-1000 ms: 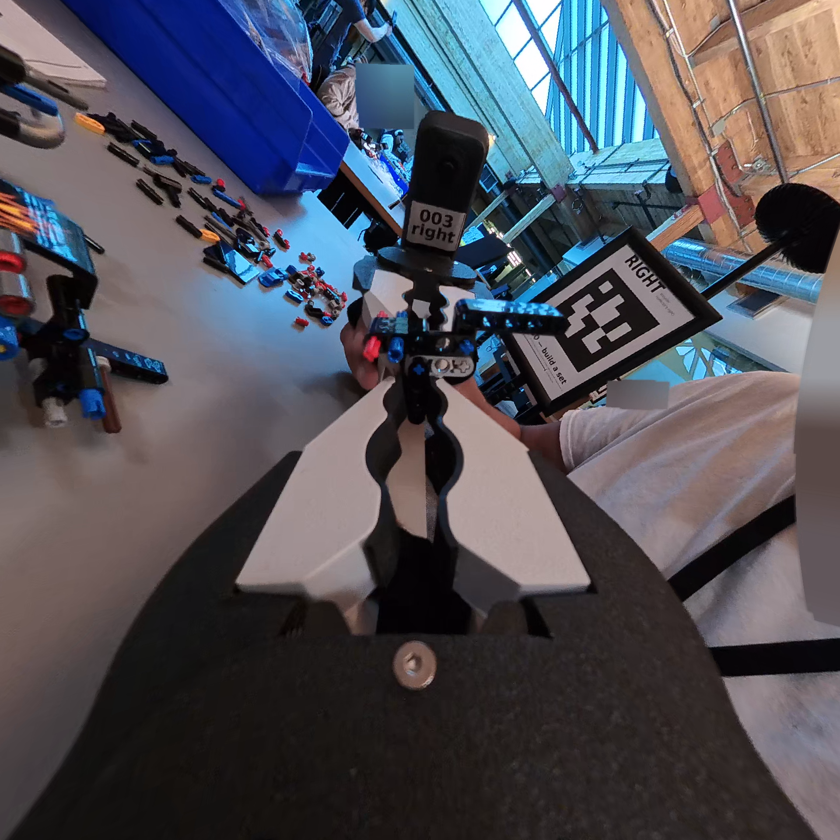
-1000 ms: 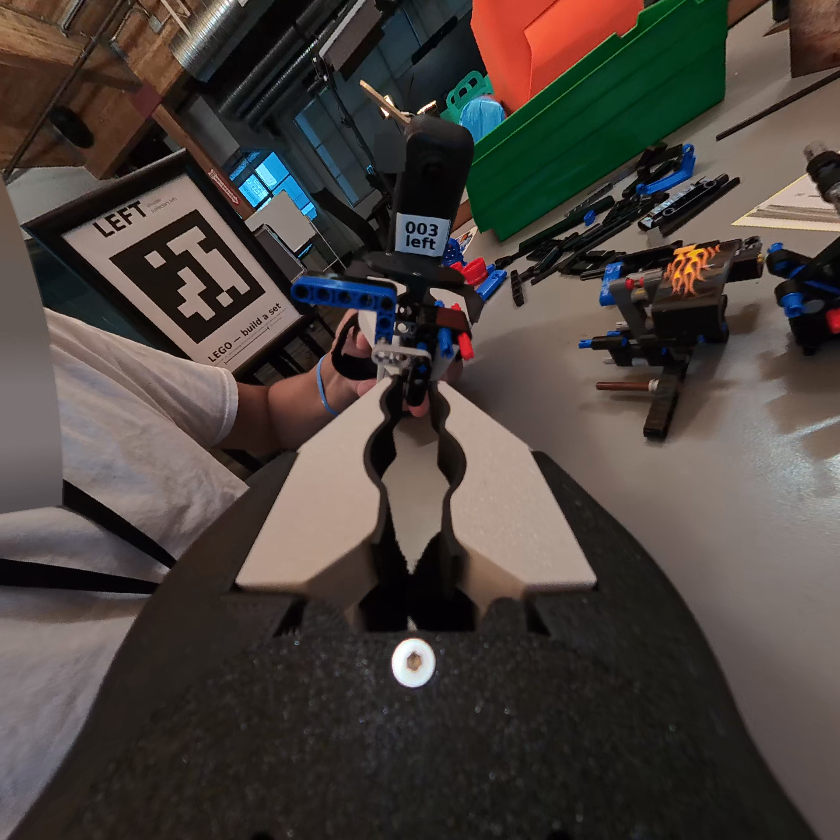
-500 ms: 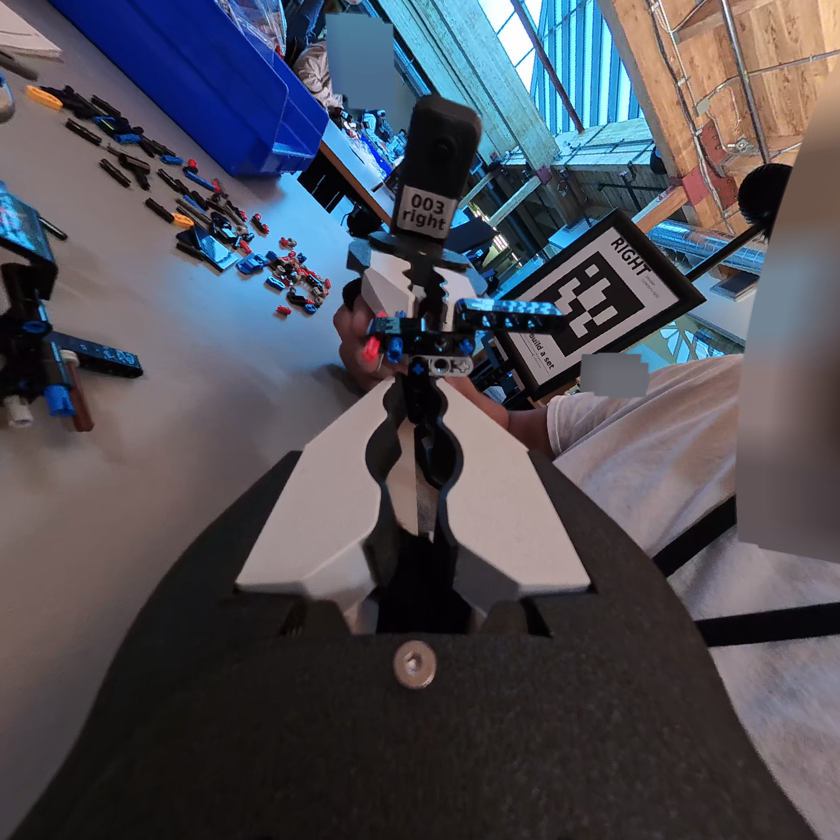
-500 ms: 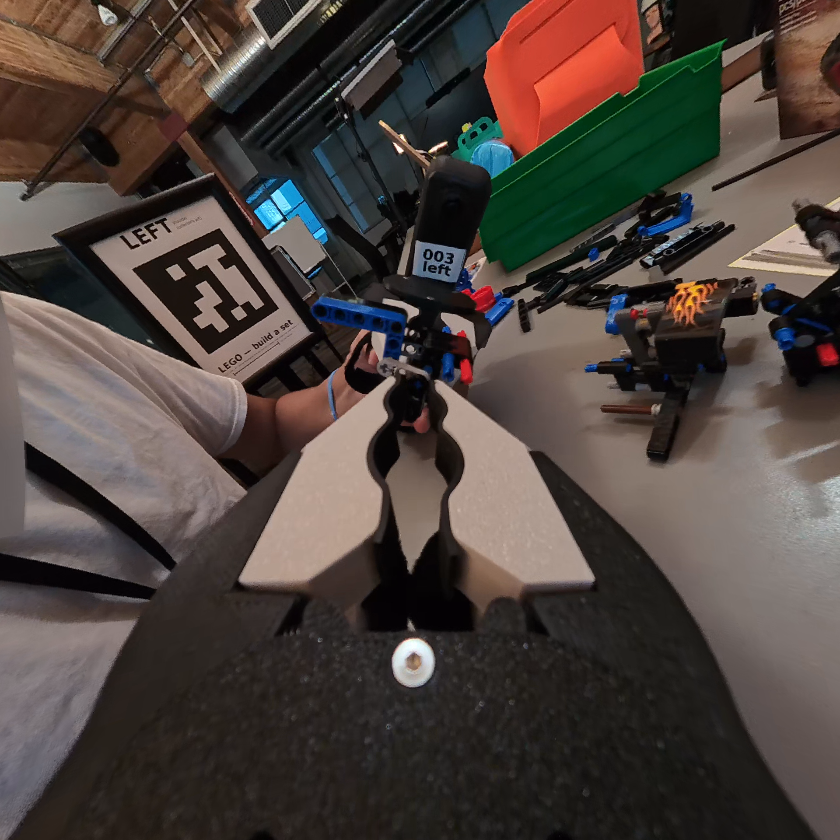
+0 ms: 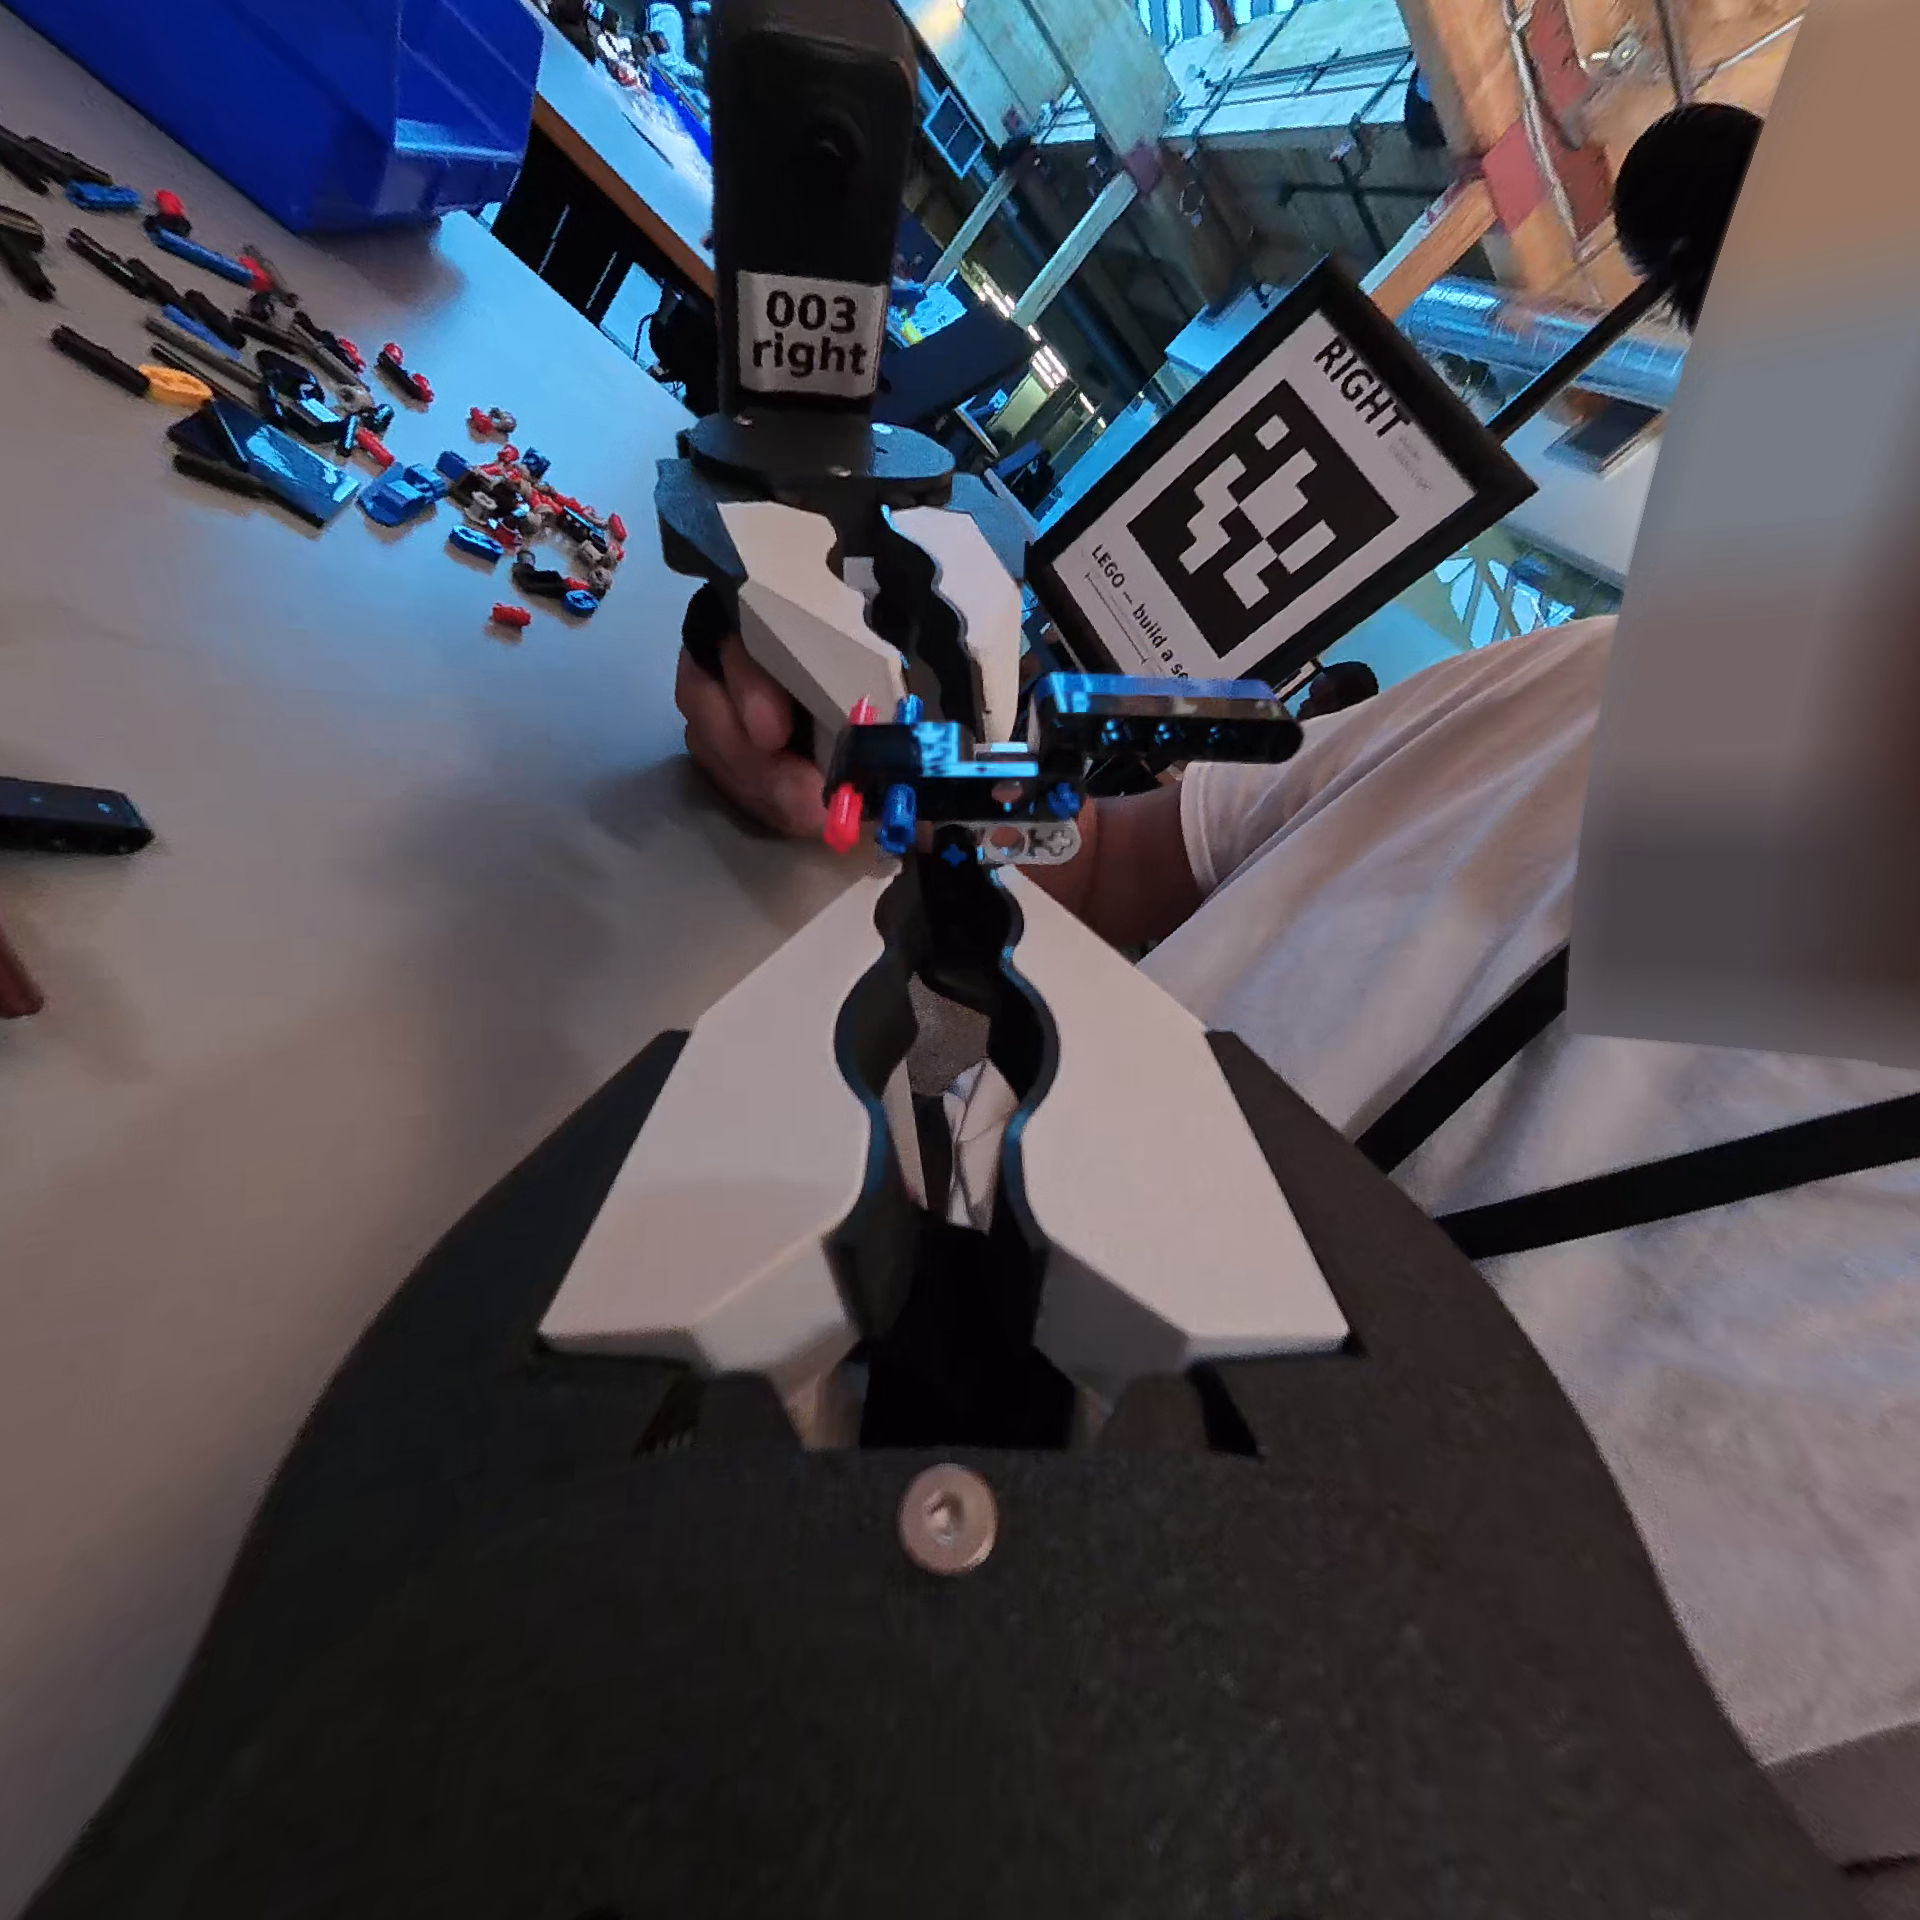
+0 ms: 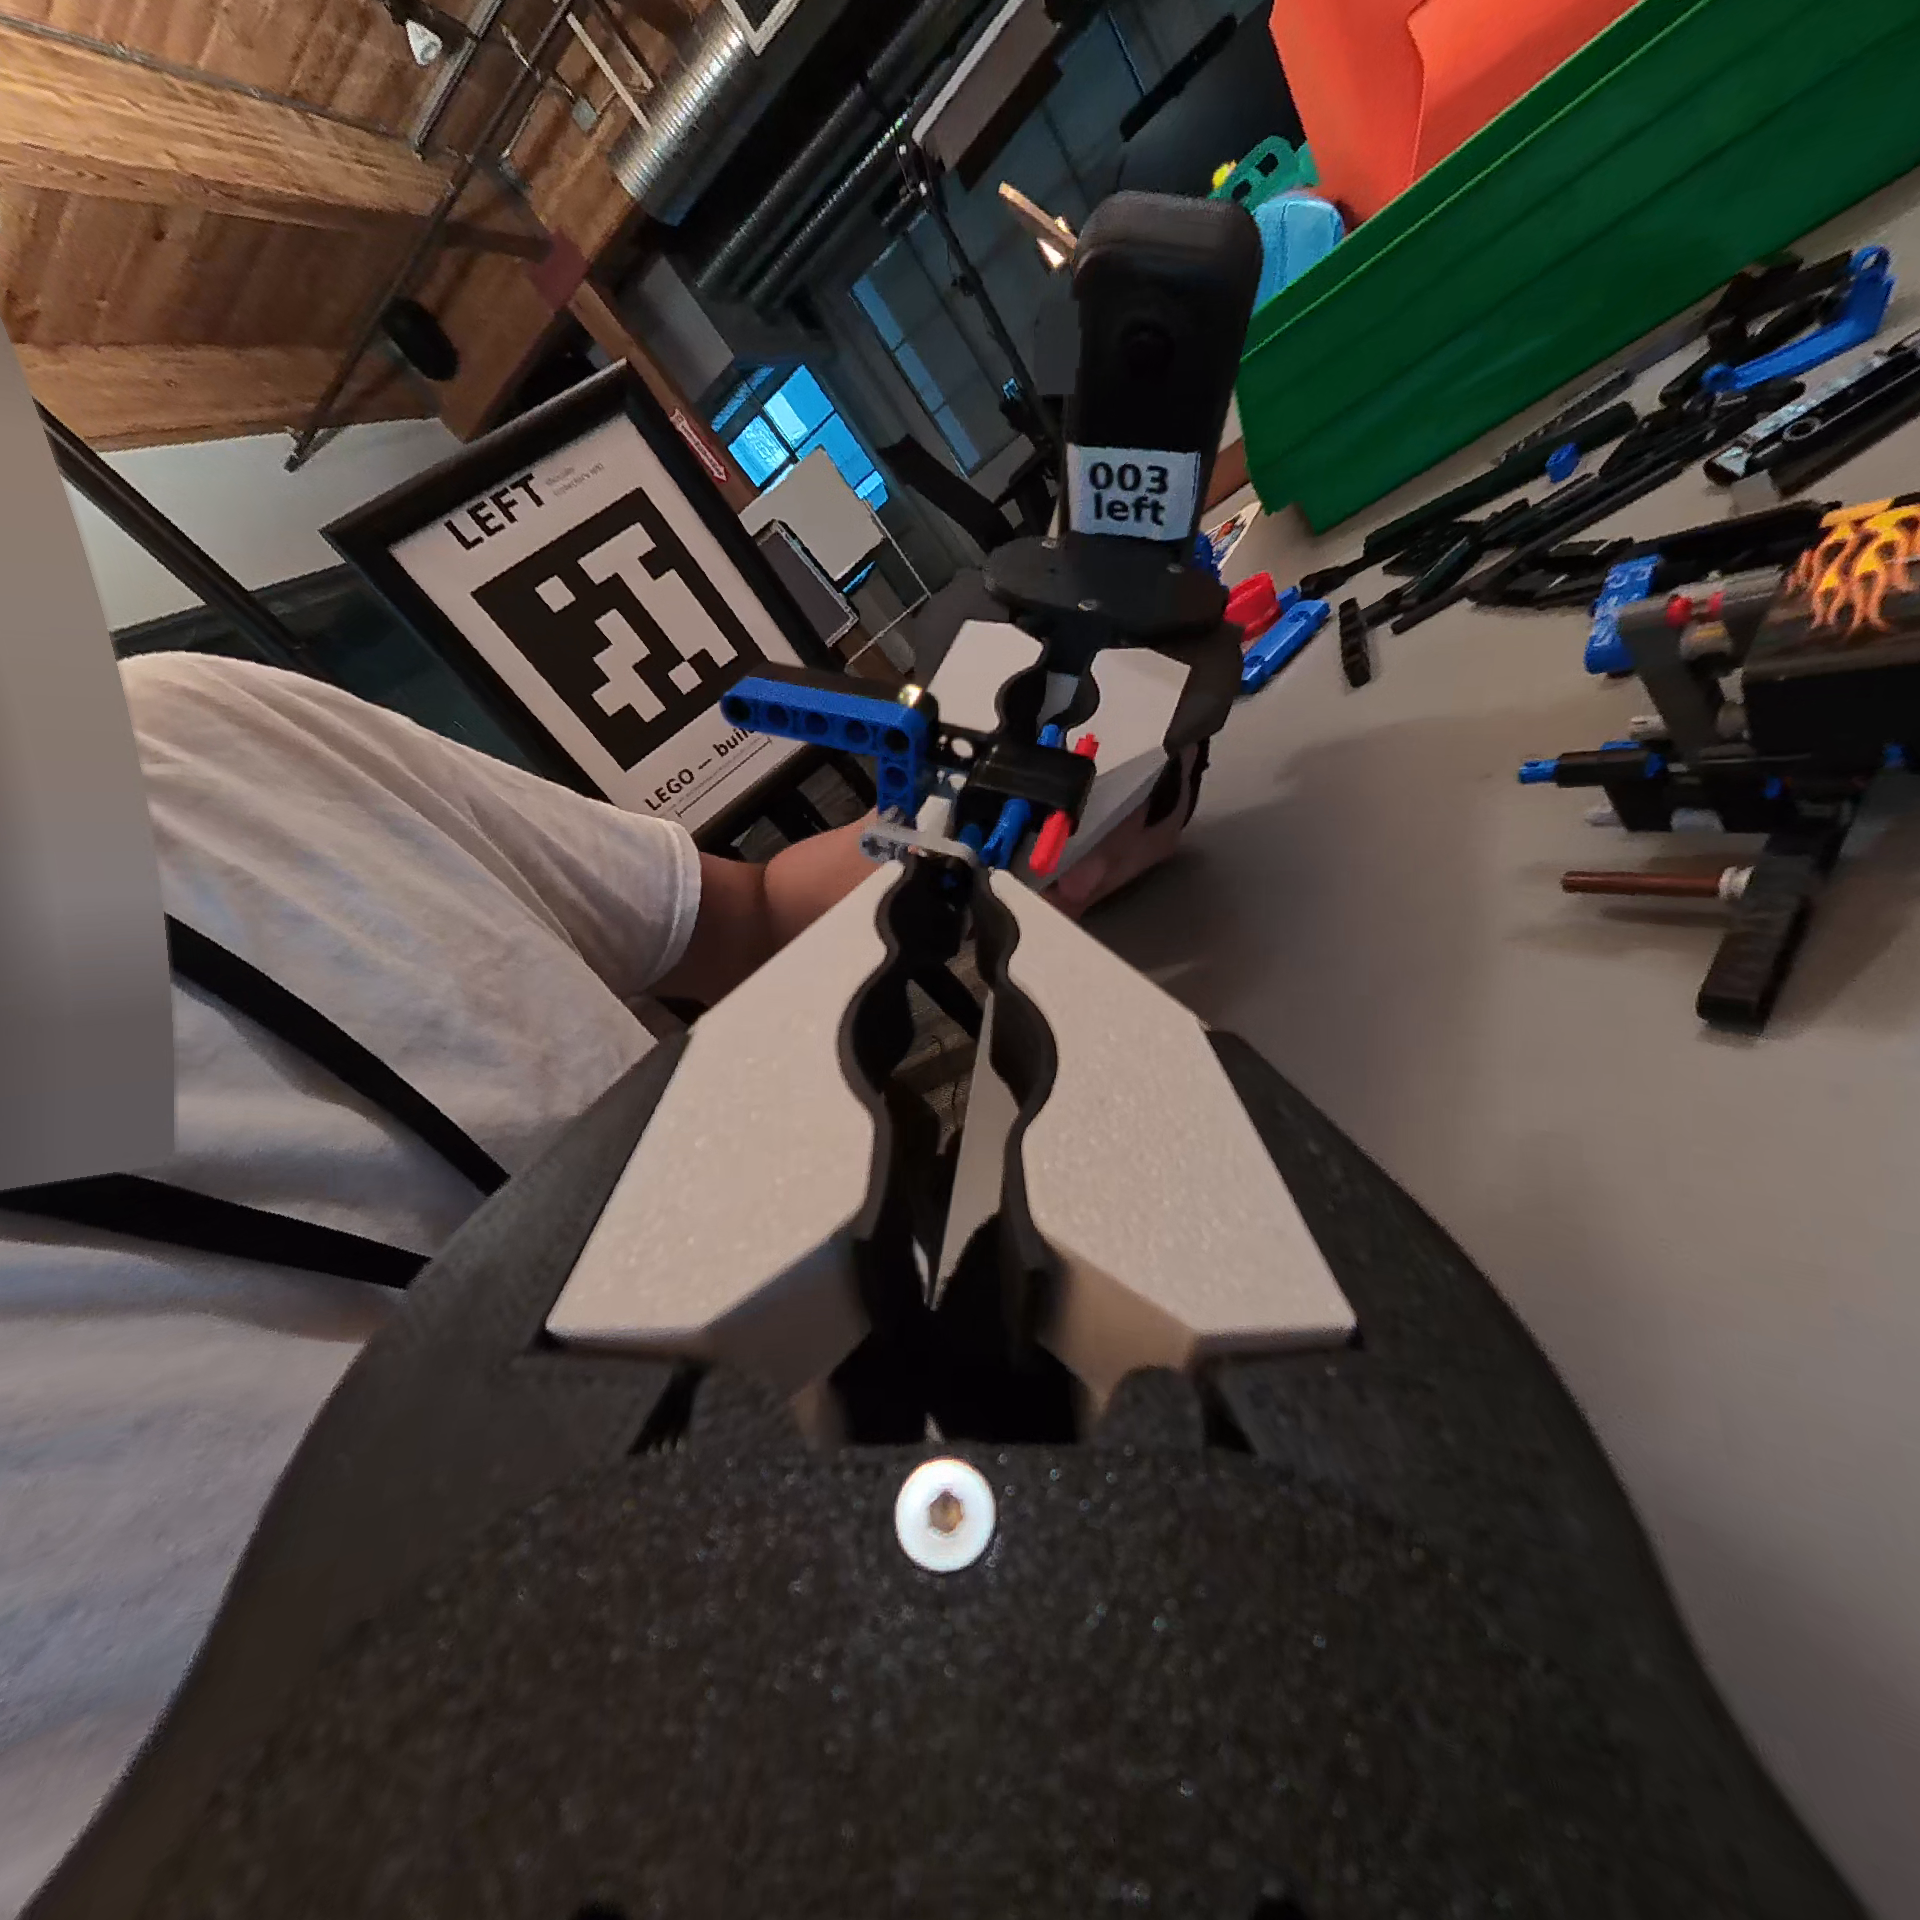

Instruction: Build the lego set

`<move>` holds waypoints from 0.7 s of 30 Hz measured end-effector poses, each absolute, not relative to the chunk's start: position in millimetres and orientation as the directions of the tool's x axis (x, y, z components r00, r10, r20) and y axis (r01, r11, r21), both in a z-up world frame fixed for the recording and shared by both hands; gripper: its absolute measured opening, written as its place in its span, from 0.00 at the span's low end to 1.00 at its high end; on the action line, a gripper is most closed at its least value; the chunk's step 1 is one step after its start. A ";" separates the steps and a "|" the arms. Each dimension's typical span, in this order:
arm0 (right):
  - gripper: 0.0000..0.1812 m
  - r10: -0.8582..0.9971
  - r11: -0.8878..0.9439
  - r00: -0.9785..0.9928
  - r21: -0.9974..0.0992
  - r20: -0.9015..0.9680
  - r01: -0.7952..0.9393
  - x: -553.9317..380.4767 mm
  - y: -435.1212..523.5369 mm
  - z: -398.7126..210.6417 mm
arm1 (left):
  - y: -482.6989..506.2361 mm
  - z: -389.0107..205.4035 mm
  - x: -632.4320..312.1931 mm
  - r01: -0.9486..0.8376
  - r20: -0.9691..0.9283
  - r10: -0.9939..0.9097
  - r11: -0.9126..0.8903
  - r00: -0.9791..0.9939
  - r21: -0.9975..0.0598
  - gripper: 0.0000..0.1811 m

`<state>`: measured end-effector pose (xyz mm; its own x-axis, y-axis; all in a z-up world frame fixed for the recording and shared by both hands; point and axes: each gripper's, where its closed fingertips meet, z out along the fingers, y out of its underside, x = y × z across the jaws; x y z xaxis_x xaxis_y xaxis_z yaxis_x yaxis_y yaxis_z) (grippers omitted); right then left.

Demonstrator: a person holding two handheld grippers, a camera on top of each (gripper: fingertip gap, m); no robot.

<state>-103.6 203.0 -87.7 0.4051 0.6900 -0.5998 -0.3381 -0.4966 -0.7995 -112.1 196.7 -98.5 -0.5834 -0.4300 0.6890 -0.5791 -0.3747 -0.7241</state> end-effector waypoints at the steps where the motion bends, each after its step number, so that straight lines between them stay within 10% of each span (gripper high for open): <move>1: 0.04 0.689 -0.498 0.405 -0.799 -0.601 -0.337 -103.6 203.5 -87.9 | 196.7 -99.2 -112.0 -0.580 0.688 -0.433 -0.371 -0.582 -0.725 0.03; 21: 0.04 0.662 -0.635 0.277 -0.718 -0.696 -0.287 -112.8 194.4 -95.9 | 184.3 -109.1 -123.2 -0.544 0.540 -0.496 -0.152 -0.680 -0.825 0.04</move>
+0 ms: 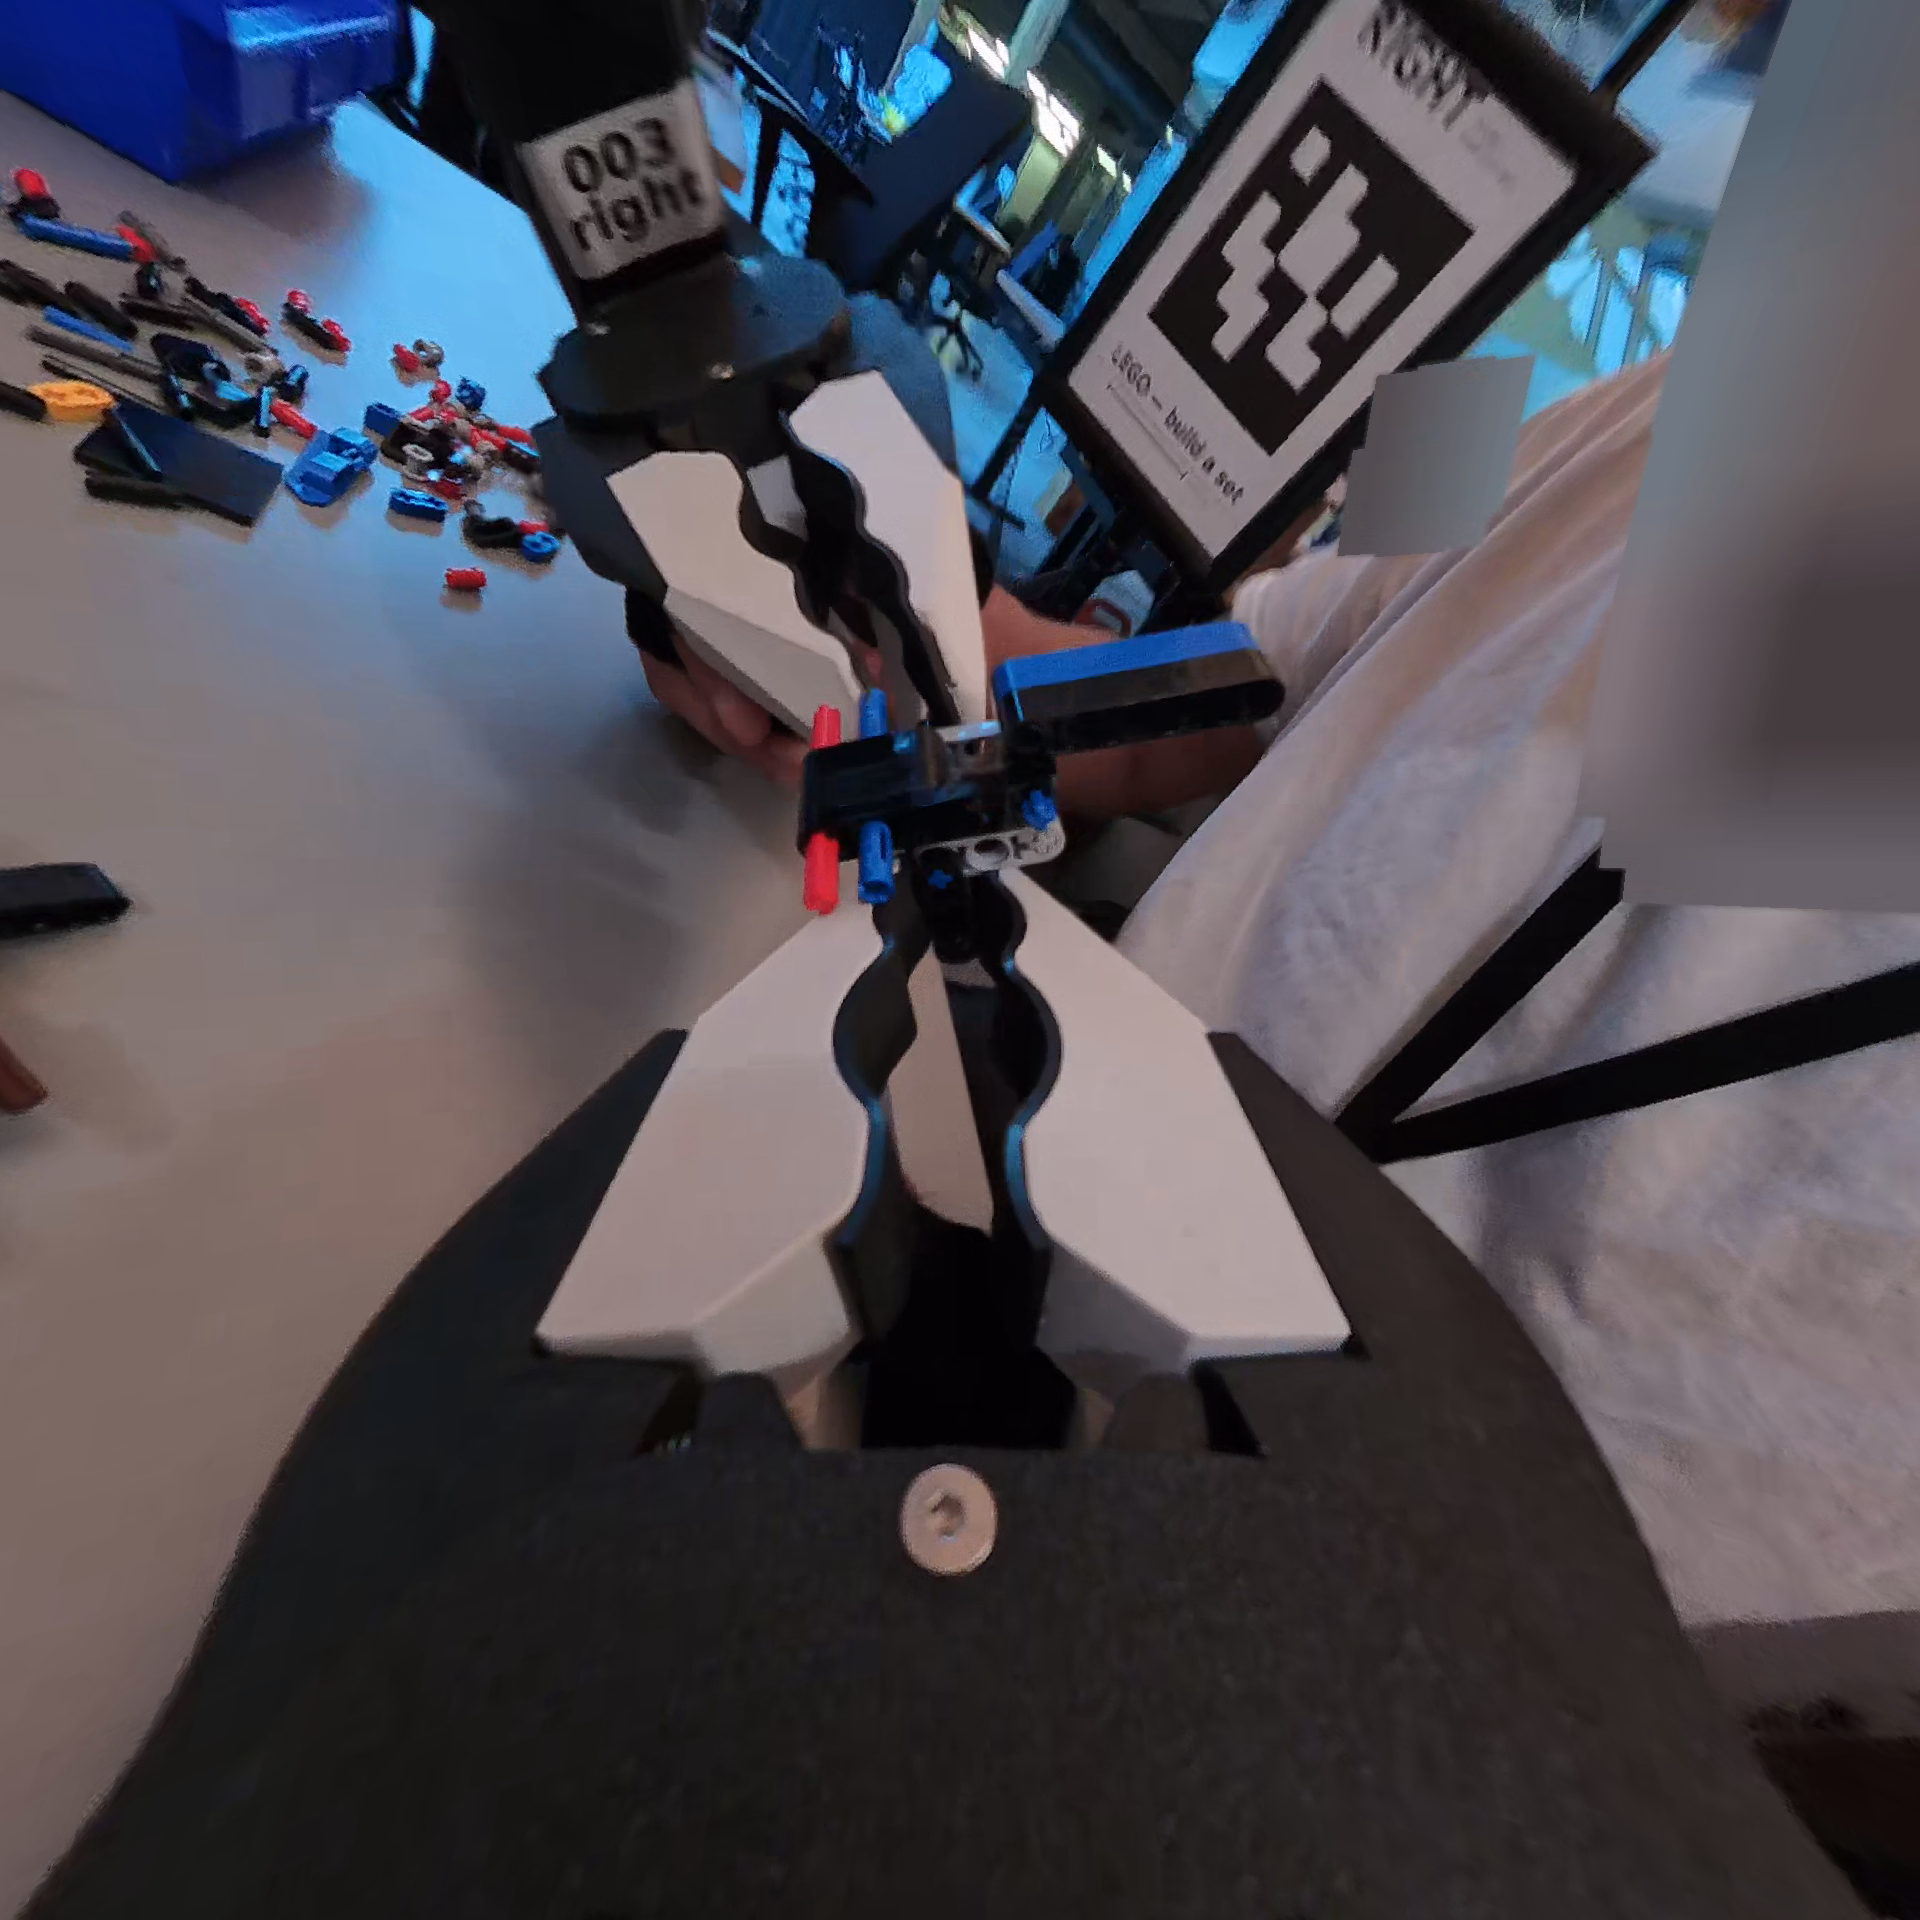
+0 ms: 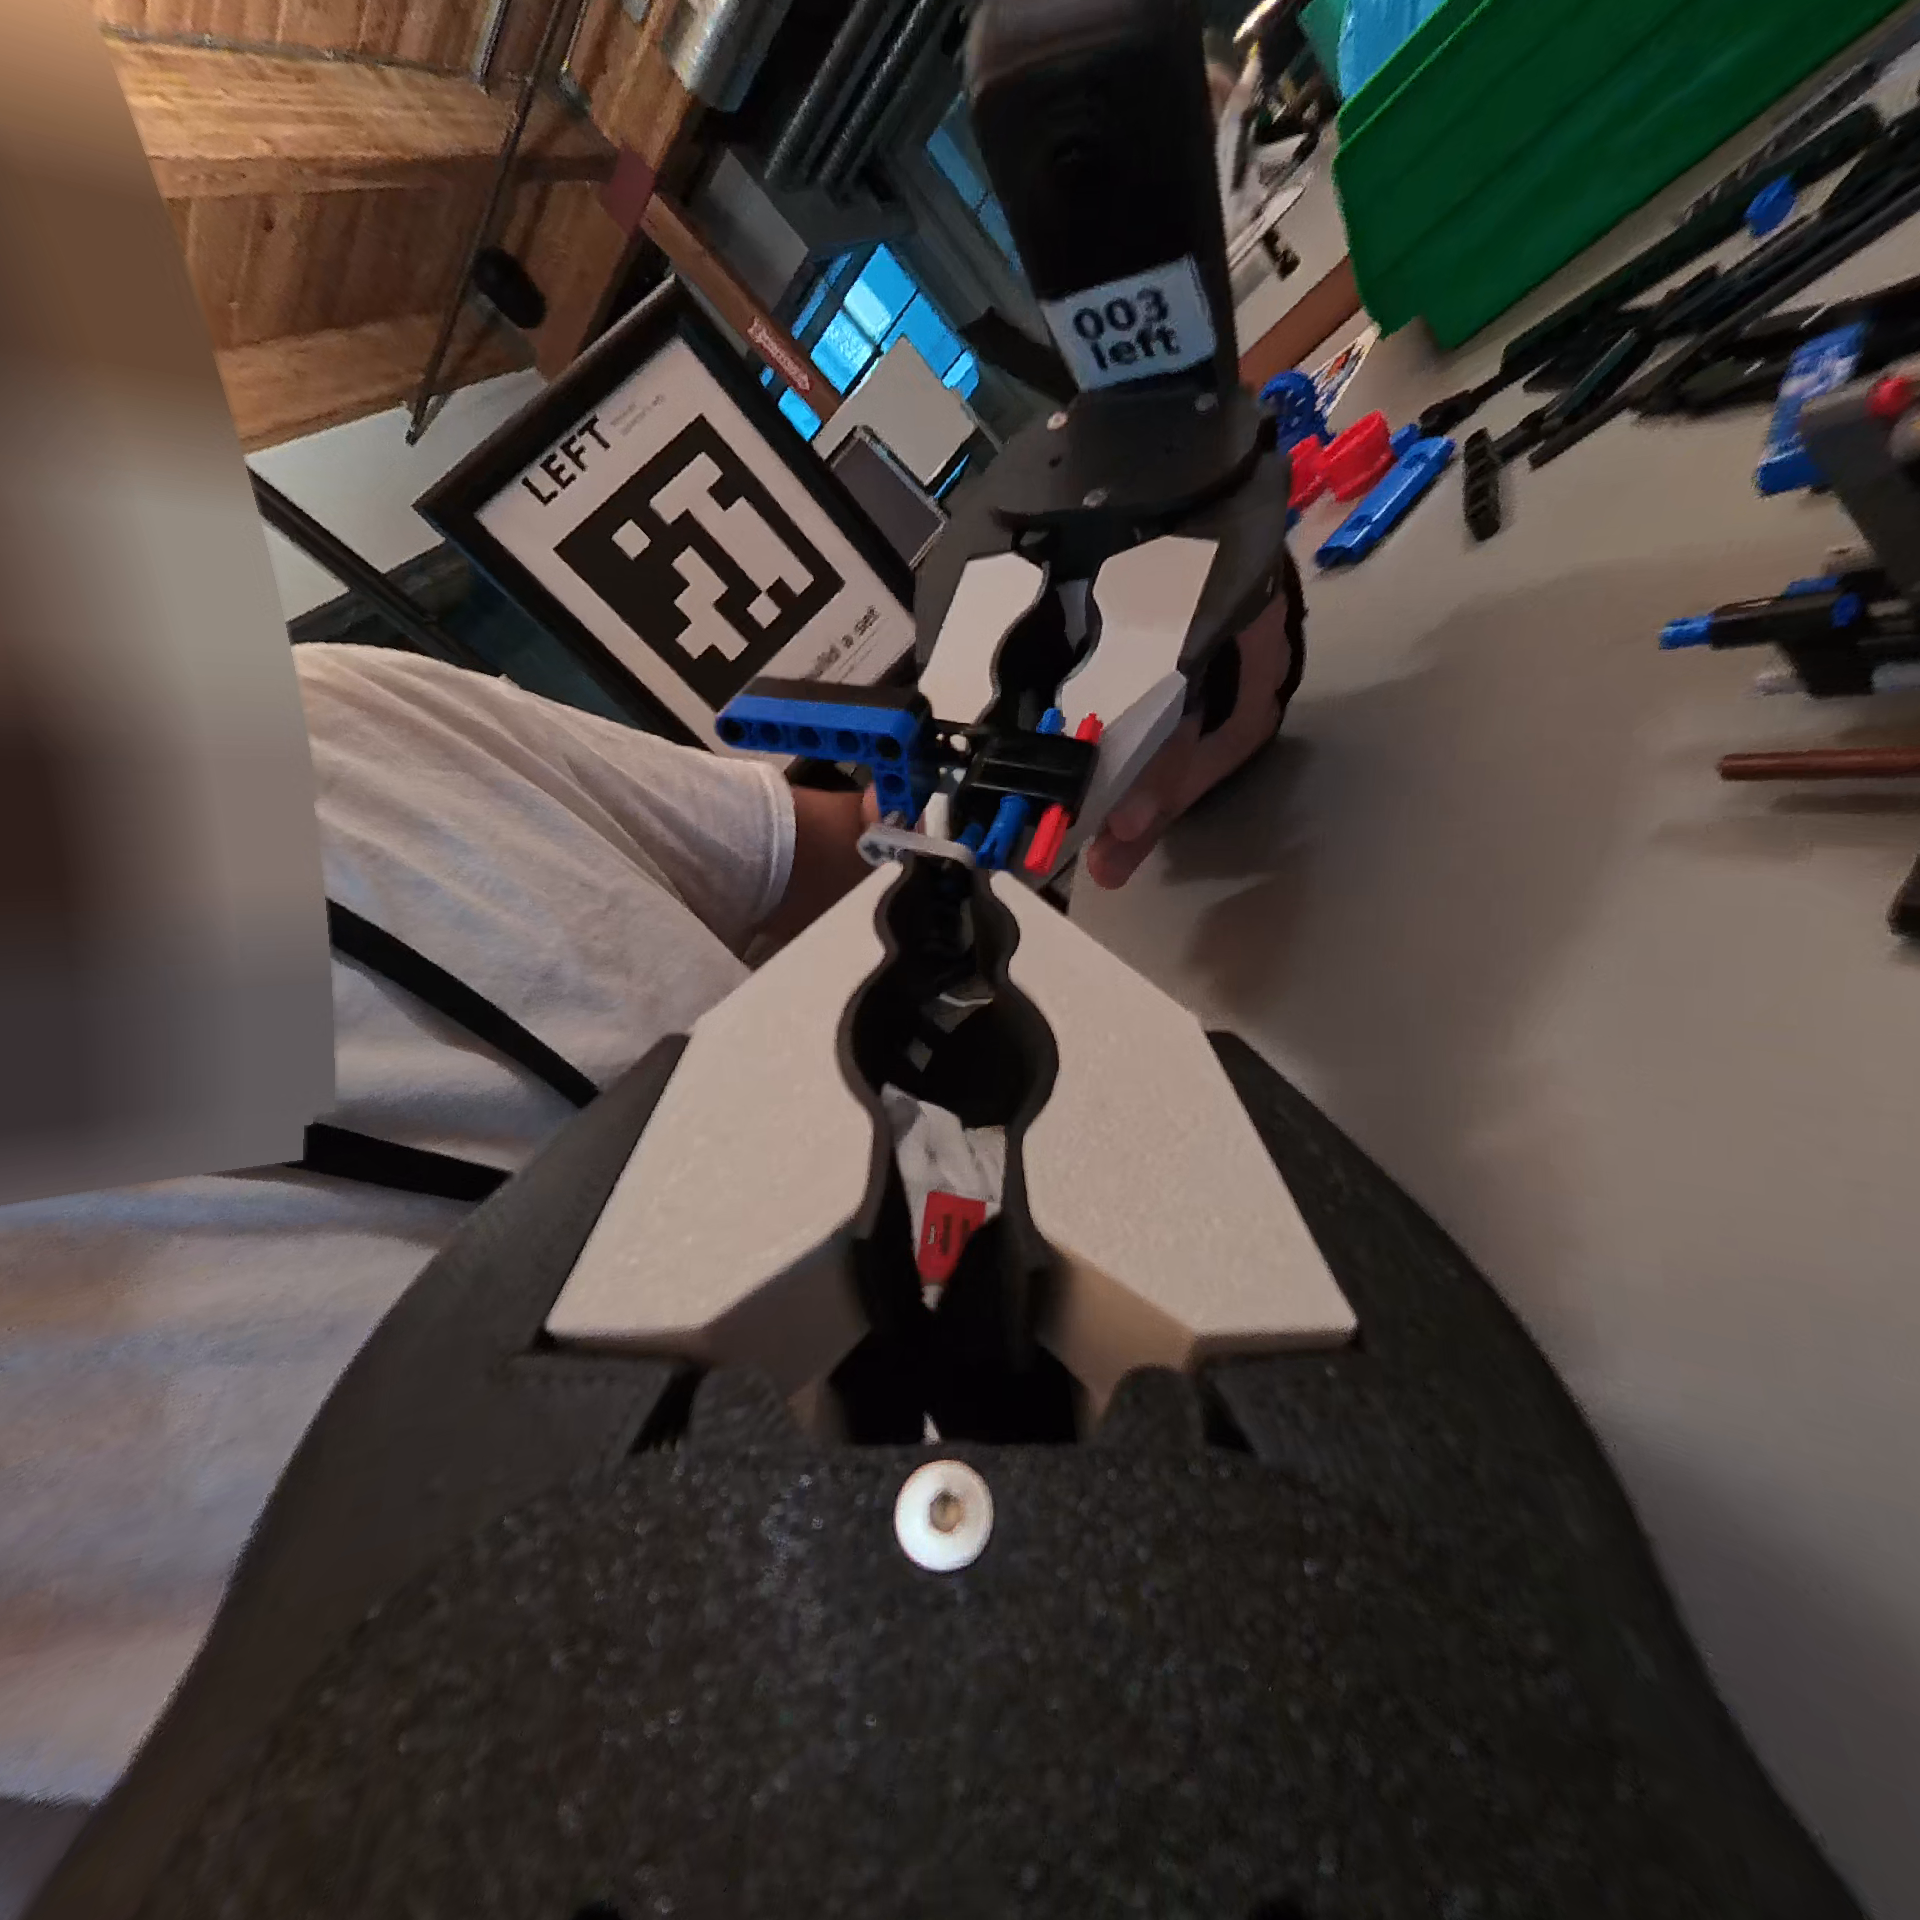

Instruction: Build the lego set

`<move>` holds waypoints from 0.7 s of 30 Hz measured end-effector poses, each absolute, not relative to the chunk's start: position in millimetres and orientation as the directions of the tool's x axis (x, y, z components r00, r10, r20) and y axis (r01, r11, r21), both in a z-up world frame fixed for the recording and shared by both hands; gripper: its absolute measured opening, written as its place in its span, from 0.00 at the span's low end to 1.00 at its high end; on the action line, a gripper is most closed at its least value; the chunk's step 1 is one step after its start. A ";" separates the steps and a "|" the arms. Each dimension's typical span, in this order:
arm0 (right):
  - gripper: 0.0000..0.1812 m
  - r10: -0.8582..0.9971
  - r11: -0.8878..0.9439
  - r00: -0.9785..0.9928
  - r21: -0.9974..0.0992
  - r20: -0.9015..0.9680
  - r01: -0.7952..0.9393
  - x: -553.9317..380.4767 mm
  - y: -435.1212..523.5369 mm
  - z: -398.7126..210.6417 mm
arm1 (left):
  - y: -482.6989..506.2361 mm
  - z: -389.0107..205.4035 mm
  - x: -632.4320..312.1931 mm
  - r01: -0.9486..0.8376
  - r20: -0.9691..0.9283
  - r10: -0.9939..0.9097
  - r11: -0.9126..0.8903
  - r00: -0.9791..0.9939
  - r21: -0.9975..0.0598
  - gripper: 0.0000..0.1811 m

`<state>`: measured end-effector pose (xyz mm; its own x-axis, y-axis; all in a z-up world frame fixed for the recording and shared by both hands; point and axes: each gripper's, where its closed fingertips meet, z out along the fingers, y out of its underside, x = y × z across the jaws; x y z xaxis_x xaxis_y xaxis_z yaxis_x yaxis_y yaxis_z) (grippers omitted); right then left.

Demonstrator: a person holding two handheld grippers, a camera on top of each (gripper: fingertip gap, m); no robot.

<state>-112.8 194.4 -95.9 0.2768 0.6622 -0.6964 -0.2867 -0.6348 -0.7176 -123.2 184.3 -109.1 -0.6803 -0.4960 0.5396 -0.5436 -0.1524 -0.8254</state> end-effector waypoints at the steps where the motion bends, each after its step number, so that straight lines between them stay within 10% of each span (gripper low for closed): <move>1: 0.04 0.671 -0.643 0.254 -0.717 -0.697 -0.269 -115.9 190.8 -95.3 | 181.9 -108.2 -124.9 -0.526 0.515 -0.497 -0.132 -0.698 -0.840 0.04; 21: 0.04 0.655 -0.549 0.411 -0.773 -0.634 -0.318 -100.0 204.2 -97.7 | 199.9 -102.5 -104.6 -0.508 0.577 -0.554 -0.295 -0.600 -0.810 0.04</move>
